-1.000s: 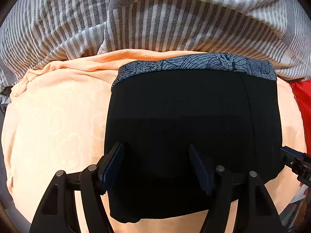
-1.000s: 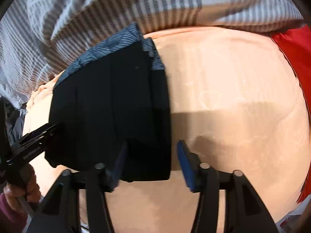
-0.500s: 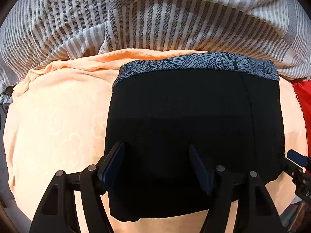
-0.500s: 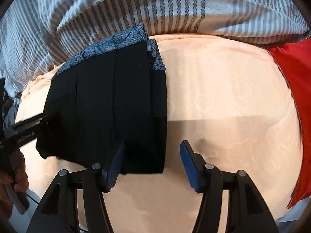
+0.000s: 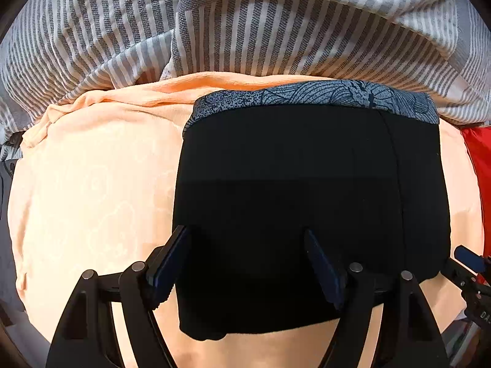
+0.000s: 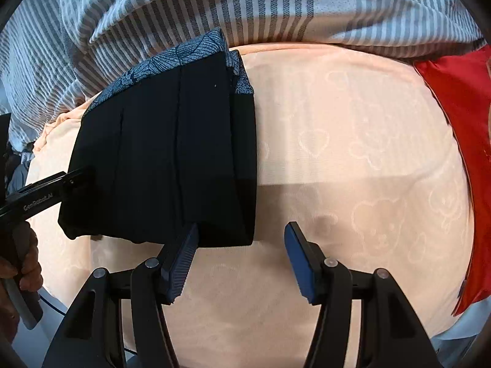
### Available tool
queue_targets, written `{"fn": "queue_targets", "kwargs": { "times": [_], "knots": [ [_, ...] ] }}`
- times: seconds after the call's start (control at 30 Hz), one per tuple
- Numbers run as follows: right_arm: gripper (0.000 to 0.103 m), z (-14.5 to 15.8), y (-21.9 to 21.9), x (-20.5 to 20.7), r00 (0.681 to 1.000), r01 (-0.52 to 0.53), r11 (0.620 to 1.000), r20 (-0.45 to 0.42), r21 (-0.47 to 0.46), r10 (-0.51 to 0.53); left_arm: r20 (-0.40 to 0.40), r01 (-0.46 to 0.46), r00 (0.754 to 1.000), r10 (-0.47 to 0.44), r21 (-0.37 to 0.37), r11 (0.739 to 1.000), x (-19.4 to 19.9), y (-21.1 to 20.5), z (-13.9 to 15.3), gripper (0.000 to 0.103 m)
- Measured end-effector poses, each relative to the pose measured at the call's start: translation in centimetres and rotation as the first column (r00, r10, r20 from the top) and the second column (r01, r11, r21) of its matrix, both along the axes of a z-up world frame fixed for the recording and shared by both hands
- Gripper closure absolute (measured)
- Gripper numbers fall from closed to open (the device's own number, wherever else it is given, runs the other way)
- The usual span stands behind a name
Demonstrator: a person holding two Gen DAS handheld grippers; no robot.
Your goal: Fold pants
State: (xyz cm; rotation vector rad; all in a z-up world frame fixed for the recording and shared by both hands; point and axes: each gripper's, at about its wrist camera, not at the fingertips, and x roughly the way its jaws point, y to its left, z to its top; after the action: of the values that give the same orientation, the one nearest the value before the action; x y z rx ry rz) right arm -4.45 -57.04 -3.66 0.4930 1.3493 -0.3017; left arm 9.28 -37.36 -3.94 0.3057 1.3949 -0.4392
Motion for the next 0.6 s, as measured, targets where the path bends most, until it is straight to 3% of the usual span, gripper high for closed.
{"fn": "queue_targets", "kwargs": {
  "times": [0.6],
  "knots": [
    [0.035,1.4,-0.3,-1.0,0.998,0.065,0.997,0.006,0.031,-0.065,-0.036,-0.013,0.999,0.013,-0.024,1.000,-0.6,3.3,1.3,0.026]
  ]
}}
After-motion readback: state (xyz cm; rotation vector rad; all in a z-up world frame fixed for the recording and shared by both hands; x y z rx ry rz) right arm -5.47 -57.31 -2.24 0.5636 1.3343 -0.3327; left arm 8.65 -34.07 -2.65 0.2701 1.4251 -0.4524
